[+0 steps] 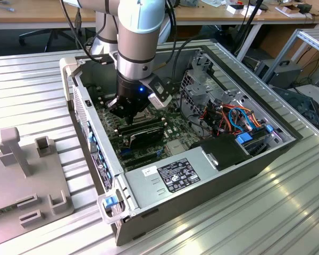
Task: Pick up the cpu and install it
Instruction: 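Install the second cpu locking lever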
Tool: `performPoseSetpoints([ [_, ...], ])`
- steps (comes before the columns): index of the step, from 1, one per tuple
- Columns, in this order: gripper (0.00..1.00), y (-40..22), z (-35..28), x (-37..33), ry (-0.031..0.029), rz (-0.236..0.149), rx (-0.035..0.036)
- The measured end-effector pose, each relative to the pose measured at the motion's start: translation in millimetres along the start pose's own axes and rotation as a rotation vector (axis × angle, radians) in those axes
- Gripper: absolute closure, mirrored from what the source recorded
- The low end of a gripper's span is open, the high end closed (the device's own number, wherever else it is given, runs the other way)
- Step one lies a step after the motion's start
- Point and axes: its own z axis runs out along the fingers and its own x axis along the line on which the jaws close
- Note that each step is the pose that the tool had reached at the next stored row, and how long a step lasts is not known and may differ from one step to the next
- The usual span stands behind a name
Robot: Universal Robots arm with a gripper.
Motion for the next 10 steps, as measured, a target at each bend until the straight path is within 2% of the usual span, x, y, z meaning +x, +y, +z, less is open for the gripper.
performPoseSetpoints([
  [10, 0.89, 0.7, 4.1, 2.7, -0.0010, 0.000, -0.0013],
])
